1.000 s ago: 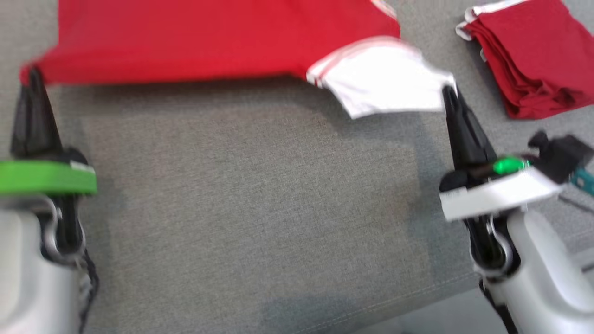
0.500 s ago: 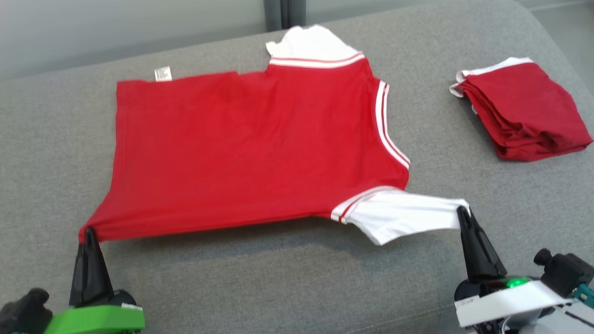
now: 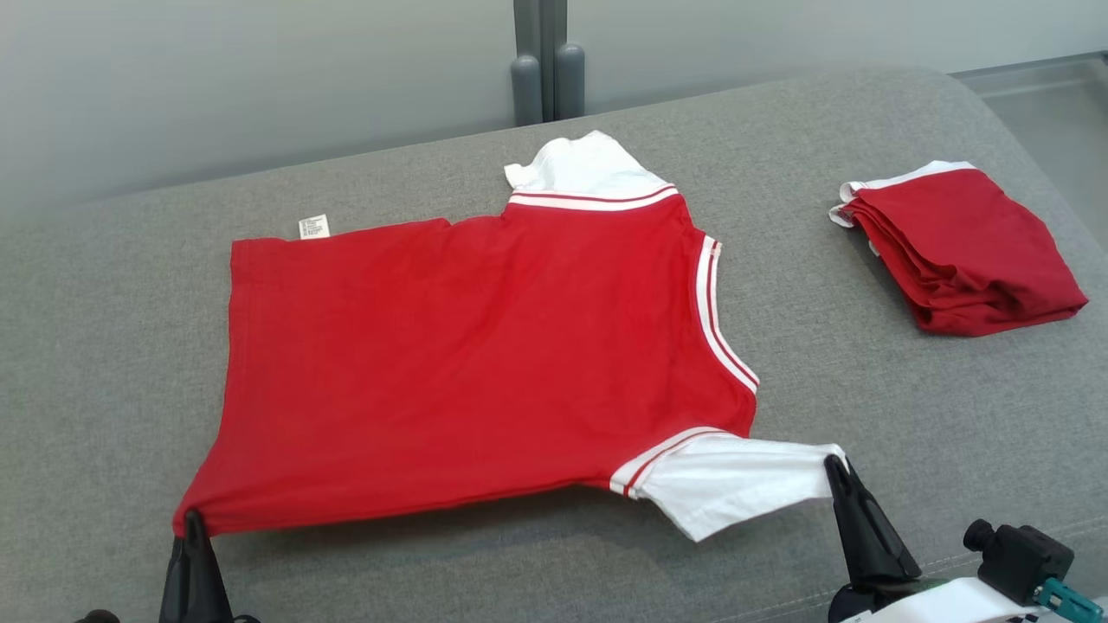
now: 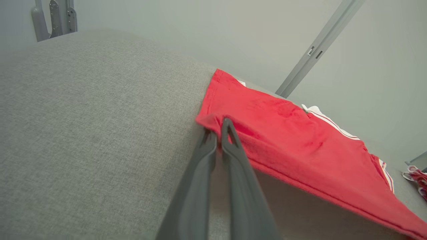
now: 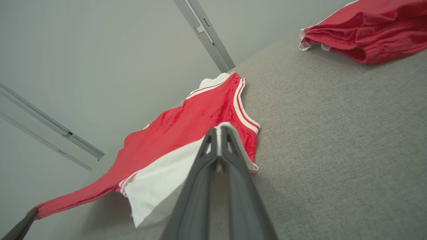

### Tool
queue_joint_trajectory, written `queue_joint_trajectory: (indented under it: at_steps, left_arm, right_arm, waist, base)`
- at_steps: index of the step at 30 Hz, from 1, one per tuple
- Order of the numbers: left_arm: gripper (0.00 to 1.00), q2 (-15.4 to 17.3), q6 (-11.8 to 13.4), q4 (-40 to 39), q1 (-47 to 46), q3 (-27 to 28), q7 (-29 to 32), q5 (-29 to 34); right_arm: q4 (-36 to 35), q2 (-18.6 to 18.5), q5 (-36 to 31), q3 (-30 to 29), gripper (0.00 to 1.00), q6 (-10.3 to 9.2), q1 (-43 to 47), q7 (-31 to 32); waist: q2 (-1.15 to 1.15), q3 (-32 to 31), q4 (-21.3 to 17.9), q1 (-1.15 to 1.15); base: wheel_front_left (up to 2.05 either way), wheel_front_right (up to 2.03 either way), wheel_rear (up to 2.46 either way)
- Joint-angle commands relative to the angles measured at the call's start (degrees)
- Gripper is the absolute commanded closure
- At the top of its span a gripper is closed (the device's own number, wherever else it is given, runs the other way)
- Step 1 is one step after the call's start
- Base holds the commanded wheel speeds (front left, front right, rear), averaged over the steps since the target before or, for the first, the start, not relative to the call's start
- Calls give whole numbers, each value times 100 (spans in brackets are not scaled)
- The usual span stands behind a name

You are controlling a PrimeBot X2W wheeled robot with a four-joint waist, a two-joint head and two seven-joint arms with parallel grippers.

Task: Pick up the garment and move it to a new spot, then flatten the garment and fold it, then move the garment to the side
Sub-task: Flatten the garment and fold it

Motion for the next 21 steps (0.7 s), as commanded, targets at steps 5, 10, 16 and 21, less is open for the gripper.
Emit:
queue_joint_trajectory:
  at_steps: [5, 10, 16, 21]
  left_arm:
    - [100, 6, -62, 400, -321, -168, -13, -66]
    - [100, 6, -83, 628, -565, -270, -13, -97]
    - [100, 6, -95, 934, -858, -300, -13, -229]
    - [100, 6, -124, 1356, -1220, -445, -14, -233]
  right_arm:
    - [421, -30, -84, 155, 100, 0, -191, 38]
    - [774, -2, -62, 211, 100, 0, -445, -4]
    - [1198, -2, -45, 260, 100, 0, -800, -38]
    - [1612, 47, -13, 283, 100, 1, -1195, -55]
  waist:
    - [0, -130, -17, 1]
    - [0, -174, 13, 1]
    - [0, -287, 76, 1]
    - [0, -379, 120, 1]
  base:
    - [0, 0, 0]
    - [0, 0, 0]
    - [0, 0, 0]
    - [0, 0, 0]
